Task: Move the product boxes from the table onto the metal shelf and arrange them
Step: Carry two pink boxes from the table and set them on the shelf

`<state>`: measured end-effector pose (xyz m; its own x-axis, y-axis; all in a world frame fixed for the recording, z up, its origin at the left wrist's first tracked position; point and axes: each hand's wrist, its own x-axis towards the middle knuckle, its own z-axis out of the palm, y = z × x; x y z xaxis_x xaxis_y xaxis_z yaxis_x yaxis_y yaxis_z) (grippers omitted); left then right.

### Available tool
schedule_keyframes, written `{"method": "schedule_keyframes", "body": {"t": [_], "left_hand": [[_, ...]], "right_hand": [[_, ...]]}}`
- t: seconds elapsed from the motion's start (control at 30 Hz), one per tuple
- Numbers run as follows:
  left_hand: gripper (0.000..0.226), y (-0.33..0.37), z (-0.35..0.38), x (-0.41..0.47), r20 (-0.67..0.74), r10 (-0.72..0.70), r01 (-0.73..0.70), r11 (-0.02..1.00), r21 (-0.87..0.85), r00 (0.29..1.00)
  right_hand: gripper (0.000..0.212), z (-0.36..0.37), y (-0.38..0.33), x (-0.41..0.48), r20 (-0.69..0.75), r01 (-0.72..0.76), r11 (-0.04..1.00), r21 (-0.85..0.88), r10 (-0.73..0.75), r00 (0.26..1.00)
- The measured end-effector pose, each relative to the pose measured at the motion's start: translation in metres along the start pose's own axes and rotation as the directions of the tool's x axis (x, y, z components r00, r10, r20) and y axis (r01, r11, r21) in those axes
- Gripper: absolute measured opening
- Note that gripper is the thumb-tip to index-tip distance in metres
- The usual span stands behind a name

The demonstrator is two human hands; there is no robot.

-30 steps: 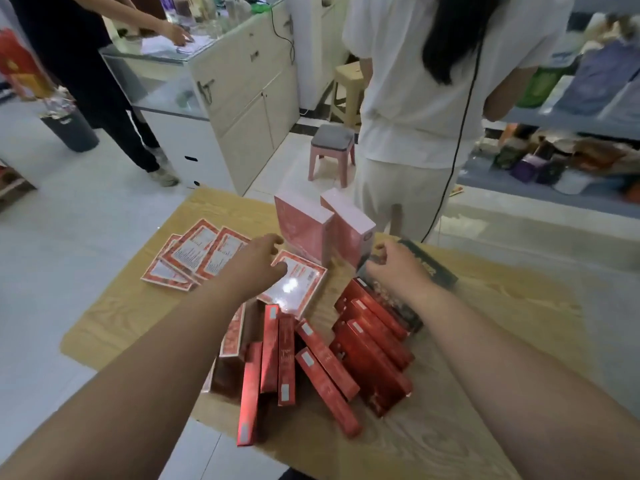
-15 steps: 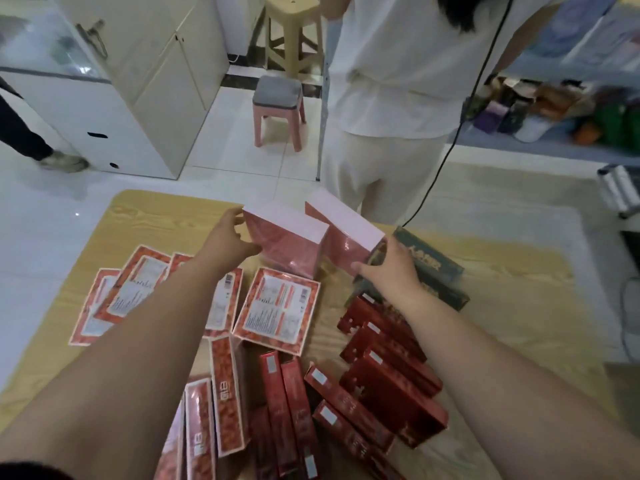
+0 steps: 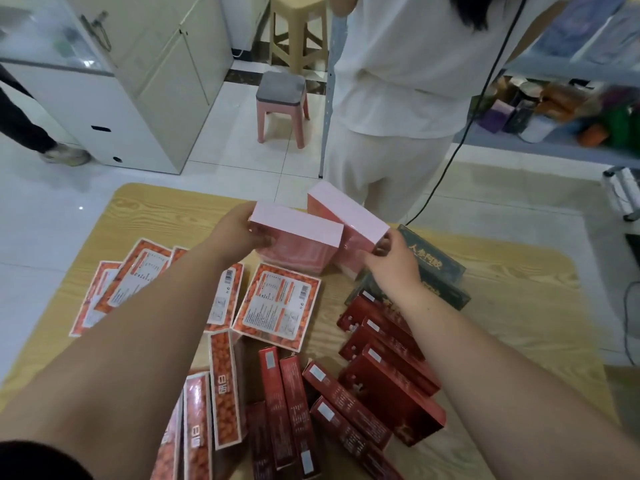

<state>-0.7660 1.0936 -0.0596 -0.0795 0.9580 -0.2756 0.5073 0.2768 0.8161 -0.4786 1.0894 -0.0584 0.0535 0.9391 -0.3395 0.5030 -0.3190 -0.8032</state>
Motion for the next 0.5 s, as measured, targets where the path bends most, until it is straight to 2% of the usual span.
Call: {"method": "schedule_keyframes", "body": {"t": [0.1,0.23,0.37,0.5], "left_hand": [[0.048,0.011,-0.009,-0.024,-0.113,-0.008,0.002,0.998,-0.059,0.994],[0.053,0.026,-0.026,-0.069,-0.249,-0.043,0.010,0.991,-0.134,0.968],[0.056,0.050,-0.038,-0.130,-0.393,-0.059,-0.009,0.986,-0.169,0.918],[0.049,0.071,-0.044,-0.209,-0.512,-0.104,-0.035,0.967,-0.254,0.853]], "right_hand": [[0.055,-0.014,-0.008,-0.008,-0.007,0.042,0.998,0.045,-0.042,0.999],[0.057,-0.036,-0.027,-0.021,0.025,0.171,0.982,0.081,-0.174,0.984],[0.047,-0.053,-0.047,-0.043,0.099,0.304,0.940,0.156,-0.321,0.942],[0.047,-0.064,-0.062,-0.072,0.170,0.405,0.878,0.256,-0.453,0.875]]}}
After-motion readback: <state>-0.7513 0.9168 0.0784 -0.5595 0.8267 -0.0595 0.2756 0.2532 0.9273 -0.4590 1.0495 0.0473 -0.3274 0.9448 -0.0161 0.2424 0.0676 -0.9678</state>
